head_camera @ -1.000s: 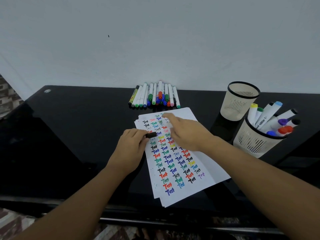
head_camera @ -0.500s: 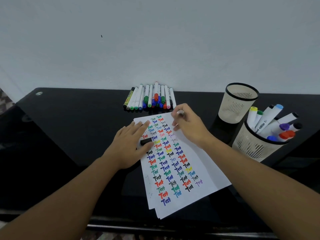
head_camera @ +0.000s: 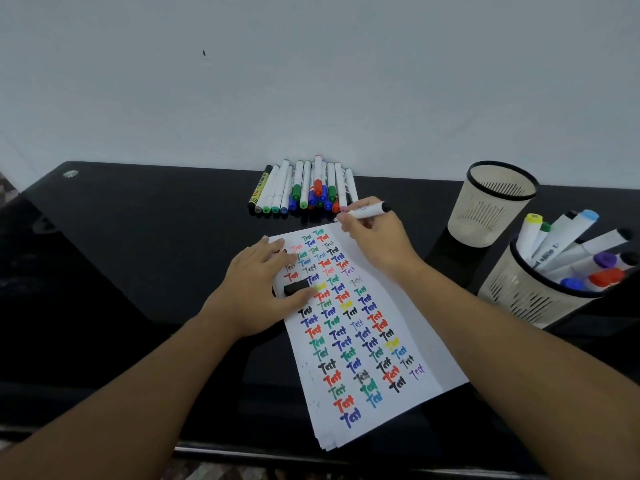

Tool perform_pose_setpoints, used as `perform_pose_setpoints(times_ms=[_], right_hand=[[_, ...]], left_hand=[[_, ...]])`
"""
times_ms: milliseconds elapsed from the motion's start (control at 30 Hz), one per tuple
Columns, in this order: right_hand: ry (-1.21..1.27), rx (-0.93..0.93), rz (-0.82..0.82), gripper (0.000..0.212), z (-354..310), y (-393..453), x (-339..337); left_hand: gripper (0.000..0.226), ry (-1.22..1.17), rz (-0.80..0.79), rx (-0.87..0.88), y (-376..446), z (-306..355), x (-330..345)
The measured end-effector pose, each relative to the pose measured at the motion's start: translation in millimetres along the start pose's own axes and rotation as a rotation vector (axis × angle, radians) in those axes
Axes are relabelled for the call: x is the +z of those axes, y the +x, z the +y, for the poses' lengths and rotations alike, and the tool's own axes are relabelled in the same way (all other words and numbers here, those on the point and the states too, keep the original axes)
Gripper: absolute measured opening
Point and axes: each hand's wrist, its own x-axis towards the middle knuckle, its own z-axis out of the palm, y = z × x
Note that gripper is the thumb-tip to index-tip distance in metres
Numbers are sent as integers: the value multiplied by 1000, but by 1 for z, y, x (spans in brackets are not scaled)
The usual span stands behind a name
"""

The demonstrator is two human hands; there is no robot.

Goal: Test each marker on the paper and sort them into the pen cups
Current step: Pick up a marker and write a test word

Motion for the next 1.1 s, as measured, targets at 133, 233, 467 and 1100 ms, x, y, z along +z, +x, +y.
perform_pose_setpoints(times_ms=[133, 233, 467, 1100], right_hand=[[-26, 35, -41, 21, 1, -1, 1], [-1, 29, -46, 20, 4, -6, 1], [-40, 12, -78, 14, 1, -1, 0], [-136, 78, -82, 9, 7, 7, 9]], left_hand=[[95, 4, 8, 4, -1, -1, -2], [94, -1, 8, -2, -2, 1, -3], [107, 46, -113, -42, 1, 3, -4], [107, 63, -118, -44, 2, 3, -4]])
